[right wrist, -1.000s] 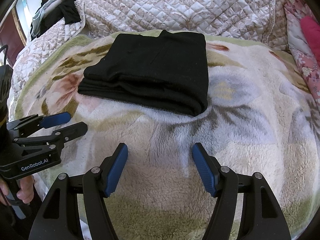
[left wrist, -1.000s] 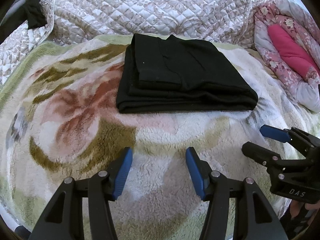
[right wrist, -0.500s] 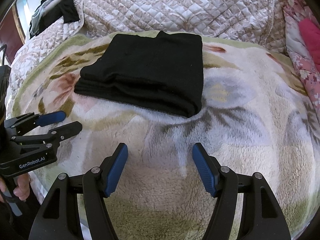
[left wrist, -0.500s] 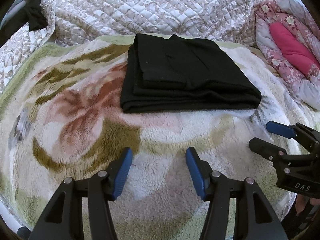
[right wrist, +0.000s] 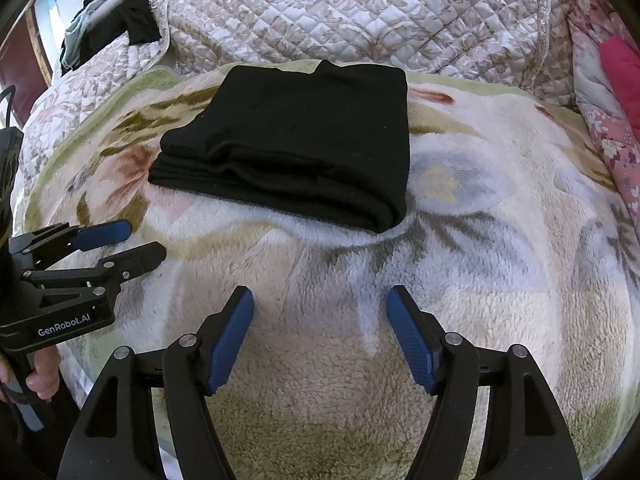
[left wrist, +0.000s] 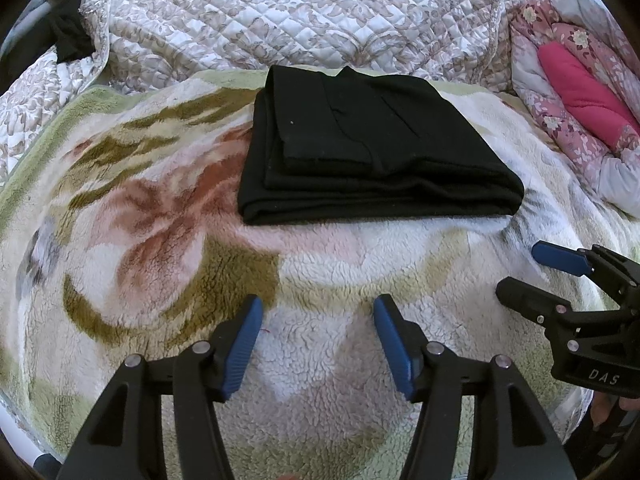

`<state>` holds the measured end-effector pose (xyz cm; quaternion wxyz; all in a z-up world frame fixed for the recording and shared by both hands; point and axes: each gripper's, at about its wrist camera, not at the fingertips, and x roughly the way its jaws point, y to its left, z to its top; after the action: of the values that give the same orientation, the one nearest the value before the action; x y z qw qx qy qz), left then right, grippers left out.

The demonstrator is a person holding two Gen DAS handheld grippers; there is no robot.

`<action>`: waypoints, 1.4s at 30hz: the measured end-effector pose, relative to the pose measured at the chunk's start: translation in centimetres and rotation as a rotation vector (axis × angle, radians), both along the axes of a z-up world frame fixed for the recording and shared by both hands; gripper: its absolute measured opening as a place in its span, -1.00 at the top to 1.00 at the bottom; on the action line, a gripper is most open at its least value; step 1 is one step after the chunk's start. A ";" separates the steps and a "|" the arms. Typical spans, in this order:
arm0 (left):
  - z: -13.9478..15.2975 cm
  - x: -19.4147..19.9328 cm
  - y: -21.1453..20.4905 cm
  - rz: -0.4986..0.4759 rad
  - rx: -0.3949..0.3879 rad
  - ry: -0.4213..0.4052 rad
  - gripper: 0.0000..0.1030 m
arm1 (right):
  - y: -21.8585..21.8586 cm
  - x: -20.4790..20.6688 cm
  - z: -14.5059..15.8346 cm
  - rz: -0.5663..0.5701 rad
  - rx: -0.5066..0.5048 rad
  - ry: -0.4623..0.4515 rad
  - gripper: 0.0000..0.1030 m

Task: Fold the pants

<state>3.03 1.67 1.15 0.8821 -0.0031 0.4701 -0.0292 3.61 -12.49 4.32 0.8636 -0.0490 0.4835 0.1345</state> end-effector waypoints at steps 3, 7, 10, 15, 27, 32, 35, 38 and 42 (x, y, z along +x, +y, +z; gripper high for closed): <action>-0.1 0.0 0.0 0.001 0.001 0.001 -0.19 | 0.0 -0.1 0.0 0.000 -0.001 0.000 -0.38; -0.1 0.0 0.0 0.001 0.000 0.000 -0.20 | 0.2 0.0 -0.1 0.006 -0.007 0.002 -0.40; -0.1 0.0 0.0 0.002 -0.001 0.000 -0.20 | 0.2 0.0 -0.1 0.005 -0.006 0.002 -0.41; -0.1 0.0 -0.1 0.002 0.000 0.001 -0.21 | 0.2 0.1 -0.2 0.007 -0.007 0.003 -0.41; -0.3 0.1 -0.1 0.001 0.002 0.003 -0.22 | 0.1 0.2 -0.3 0.020 -0.010 0.009 -0.43; -0.2 0.1 -0.1 0.001 0.002 0.003 -0.22 | 0.2 0.2 -0.3 0.020 -0.011 0.009 -0.43; -0.2 0.1 -0.1 0.001 0.003 0.002 -0.22 | 0.2 0.2 -0.2 0.019 -0.011 0.009 -0.44; -0.1 0.1 -0.1 0.001 0.003 0.003 -0.22 | 0.2 0.2 -0.2 0.019 -0.011 0.008 -0.44; -0.2 0.1 -0.1 0.000 0.003 0.003 -0.22 | 0.2 0.2 -0.2 0.018 -0.012 0.009 -0.44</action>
<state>3.15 1.57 0.97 0.8813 -0.0019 0.4717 -0.0285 3.78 -12.24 4.08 0.8599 -0.0578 0.4875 0.1397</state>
